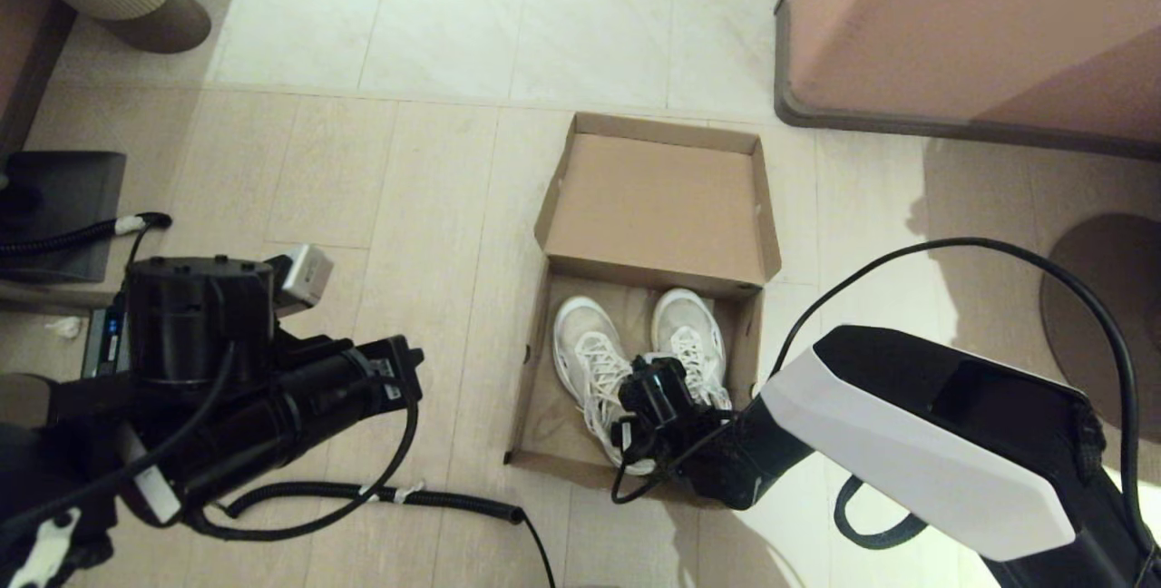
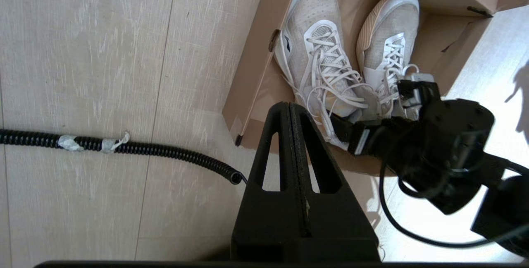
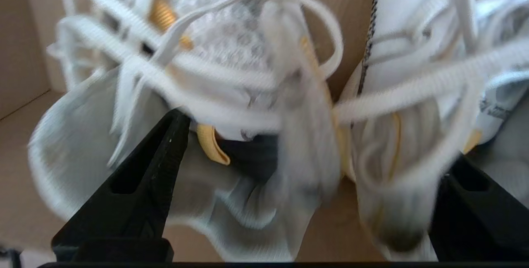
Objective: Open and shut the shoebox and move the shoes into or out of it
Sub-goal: Put the shoes out of the shoe box
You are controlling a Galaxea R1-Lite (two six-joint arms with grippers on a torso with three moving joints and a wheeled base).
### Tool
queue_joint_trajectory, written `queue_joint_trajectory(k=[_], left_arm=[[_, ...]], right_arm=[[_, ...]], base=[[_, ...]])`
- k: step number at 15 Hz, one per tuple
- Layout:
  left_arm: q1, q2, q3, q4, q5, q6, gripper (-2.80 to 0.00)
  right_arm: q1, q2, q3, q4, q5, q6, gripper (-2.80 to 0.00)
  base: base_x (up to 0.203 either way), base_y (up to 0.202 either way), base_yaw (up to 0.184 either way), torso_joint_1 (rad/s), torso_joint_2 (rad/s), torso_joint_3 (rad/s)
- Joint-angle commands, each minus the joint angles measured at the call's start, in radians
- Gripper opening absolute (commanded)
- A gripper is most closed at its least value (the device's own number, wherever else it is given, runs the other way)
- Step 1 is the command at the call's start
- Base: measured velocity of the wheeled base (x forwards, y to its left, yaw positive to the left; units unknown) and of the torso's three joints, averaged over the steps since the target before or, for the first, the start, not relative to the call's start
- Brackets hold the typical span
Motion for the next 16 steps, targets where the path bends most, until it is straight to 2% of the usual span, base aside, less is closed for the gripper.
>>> queue_joint_trajectory(k=[1,8,9,16], left_arm=[[0.0,-0.007,-0.001,-0.003,0.001,-0.003,-2.8],[0.0,-0.023,0.001,-0.003,0.003,-0.003,-2.8],[0.0,-0.023,0.001,-0.003,0.003,-0.003,-2.8],[0.001,-0.023,-0.001,-0.003,0.003,-0.003,-2.8]], right_arm=[[-0.02,0.016,-0.014,-0.003,-0.004,0.002,0.0],[-0.069,0.049,-0.071,0.012,-0.006,0.004,0.0],[-0.069,0.052,-0.072,0.013,-0.007,0.004,-2.8],[-0.067,0.055,-0.071,0.013,-0.006,0.006,-2.8]], base=[[0.0,0.0,0.0,0.0,0.0,0.0],[0.0,0.0,0.0,0.0,0.0,0.0],[0.0,0.0,0.0,0.0,0.0,0.0],[0.0,0.0,0.0,0.0,0.0,0.0]])
